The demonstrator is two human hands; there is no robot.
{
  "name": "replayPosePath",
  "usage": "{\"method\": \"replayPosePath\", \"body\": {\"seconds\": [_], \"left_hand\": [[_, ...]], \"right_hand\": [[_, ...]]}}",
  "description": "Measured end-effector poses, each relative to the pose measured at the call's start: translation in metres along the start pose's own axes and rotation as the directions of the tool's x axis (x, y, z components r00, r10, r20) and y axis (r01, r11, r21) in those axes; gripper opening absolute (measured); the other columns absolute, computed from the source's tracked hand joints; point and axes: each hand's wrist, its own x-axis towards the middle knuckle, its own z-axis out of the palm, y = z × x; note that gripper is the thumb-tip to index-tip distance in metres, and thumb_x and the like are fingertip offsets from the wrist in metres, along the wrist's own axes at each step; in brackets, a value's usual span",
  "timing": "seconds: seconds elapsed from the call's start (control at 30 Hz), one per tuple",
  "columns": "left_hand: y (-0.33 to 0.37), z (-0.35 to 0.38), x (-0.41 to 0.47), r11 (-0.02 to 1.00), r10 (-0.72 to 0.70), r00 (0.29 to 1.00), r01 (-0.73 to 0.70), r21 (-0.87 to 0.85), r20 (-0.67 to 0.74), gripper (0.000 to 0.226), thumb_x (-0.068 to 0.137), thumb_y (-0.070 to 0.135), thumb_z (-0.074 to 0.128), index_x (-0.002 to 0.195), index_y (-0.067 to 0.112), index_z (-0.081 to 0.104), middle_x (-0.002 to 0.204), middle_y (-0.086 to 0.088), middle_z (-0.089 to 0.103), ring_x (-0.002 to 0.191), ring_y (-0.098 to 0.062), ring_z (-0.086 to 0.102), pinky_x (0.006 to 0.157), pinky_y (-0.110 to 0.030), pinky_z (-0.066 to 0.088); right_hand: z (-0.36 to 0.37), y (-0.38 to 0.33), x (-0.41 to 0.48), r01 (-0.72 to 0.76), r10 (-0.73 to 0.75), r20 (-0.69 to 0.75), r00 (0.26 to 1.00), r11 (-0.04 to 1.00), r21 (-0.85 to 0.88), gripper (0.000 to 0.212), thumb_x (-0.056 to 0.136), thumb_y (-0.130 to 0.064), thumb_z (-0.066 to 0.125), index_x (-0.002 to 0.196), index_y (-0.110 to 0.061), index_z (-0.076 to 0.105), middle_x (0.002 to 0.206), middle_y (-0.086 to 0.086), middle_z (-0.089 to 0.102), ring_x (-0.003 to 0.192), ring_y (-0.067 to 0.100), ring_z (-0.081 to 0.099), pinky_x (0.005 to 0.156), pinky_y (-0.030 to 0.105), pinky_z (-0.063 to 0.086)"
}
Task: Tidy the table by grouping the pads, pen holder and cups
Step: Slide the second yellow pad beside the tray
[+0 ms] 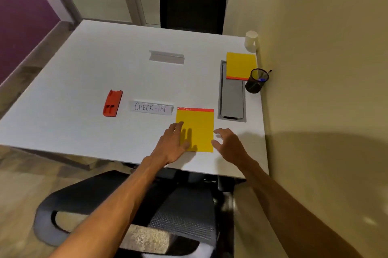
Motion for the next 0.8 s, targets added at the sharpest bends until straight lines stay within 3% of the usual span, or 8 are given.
{"method": "replayPosePath", "body": {"seconds": [0.1,0.23,0.37,0.47,0.53,0.6,0.67,0.8], "left_hand": [[-0.021,0.021,0.025,0.998,-0.052,0.994,0.055,-0.031,0.095,0.090,0.083,0.040,0.072,0.154,0.017,0.020,0.159,-0.008,0.017,0.143,-0.030,0.026,0.114,-0.045,0.031],[-0.046,0.046,0.059,0.979,-0.168,0.977,0.181,-0.096,0.132,0.098,0.076,0.045,0.079,0.151,0.013,0.025,0.154,-0.011,0.022,0.141,-0.031,0.028,0.113,-0.043,0.033],[-0.052,0.062,0.082,0.921,-0.343,0.938,0.347,-0.175,0.053,0.082,0.078,0.035,0.078,0.141,0.004,0.035,0.139,-0.018,0.039,0.124,-0.034,0.045,0.098,-0.041,0.043],[-0.056,0.069,0.093,0.858,-0.478,0.878,0.469,-0.210,0.011,0.073,0.081,0.033,0.075,0.136,-0.001,0.040,0.134,-0.021,0.048,0.122,-0.036,0.050,0.098,-0.044,0.045],[-0.058,0.069,0.100,0.830,-0.522,0.853,0.503,-0.242,-0.018,0.053,0.083,0.028,0.073,0.122,-0.002,0.053,0.123,-0.020,0.057,0.114,-0.034,0.055,0.091,-0.040,0.047],[-0.060,0.068,0.106,0.768,-0.575,0.818,0.530,-0.359,-0.022,0.023,0.084,0.024,0.073,0.086,0.006,0.059,0.098,-0.014,0.064,0.093,-0.028,0.059,0.077,-0.035,0.048],[-0.064,0.065,0.109,0.697,-0.619,0.785,0.549,-0.462,0.000,0.025,0.085,0.022,0.072,0.068,0.015,0.056,0.076,-0.004,0.059,0.080,-0.024,0.056,0.068,-0.031,0.047],[-0.078,0.056,0.119,0.598,-0.681,0.728,0.610,-0.520,0.070,0.017,0.089,0.020,0.066,0.098,0.005,0.070,0.086,-0.012,0.066,0.077,-0.026,0.062,0.060,-0.028,0.050]], "right_hand": [[0.020,0.020,0.022,-0.146,0.145,0.088,0.985,0.989,-0.001,0.044,0.094,-0.028,0.061,0.135,-0.011,0.054,0.125,0.015,0.057,0.114,0.029,0.058,0.098,0.039,0.047],[0.050,0.040,0.047,-0.242,0.239,0.097,0.966,0.970,0.020,0.044,0.093,-0.025,0.064,0.134,-0.008,0.055,0.123,0.018,0.056,0.112,0.032,0.058,0.094,0.037,0.046],[0.067,0.048,0.066,-0.330,0.323,0.087,0.942,0.941,0.080,0.051,0.093,-0.023,0.064,0.138,-0.003,0.050,0.131,0.021,0.055,0.120,0.036,0.055,0.100,0.043,0.047],[0.075,0.049,0.079,-0.402,0.402,0.025,0.916,0.908,0.117,0.042,0.093,-0.024,0.063,0.128,-0.002,0.056,0.122,0.018,0.062,0.112,0.034,0.059,0.092,0.040,0.049],[0.078,0.049,0.087,-0.453,0.461,-0.015,0.887,0.876,0.165,0.028,0.091,-0.023,0.063,0.110,-0.002,0.060,0.102,0.014,0.065,0.095,0.032,0.062,0.078,0.038,0.049],[0.078,0.051,0.094,-0.511,0.526,-0.016,0.850,0.832,0.217,0.019,0.088,-0.022,0.065,0.094,-0.004,0.059,0.085,0.009,0.060,0.077,0.027,0.059,0.064,0.032,0.044],[0.076,0.054,0.101,-0.561,0.586,-0.008,0.810,0.778,0.281,0.020,0.087,-0.021,0.067,0.095,-0.004,0.061,0.085,0.008,0.061,0.068,0.020,0.057,0.056,0.026,0.040],[0.072,0.066,0.116,-0.658,0.713,0.060,0.698,0.607,0.447,0.027,0.085,-0.019,0.070,0.102,0.002,0.065,0.096,0.018,0.068,0.079,0.031,0.066,0.065,0.033,0.053]]}}
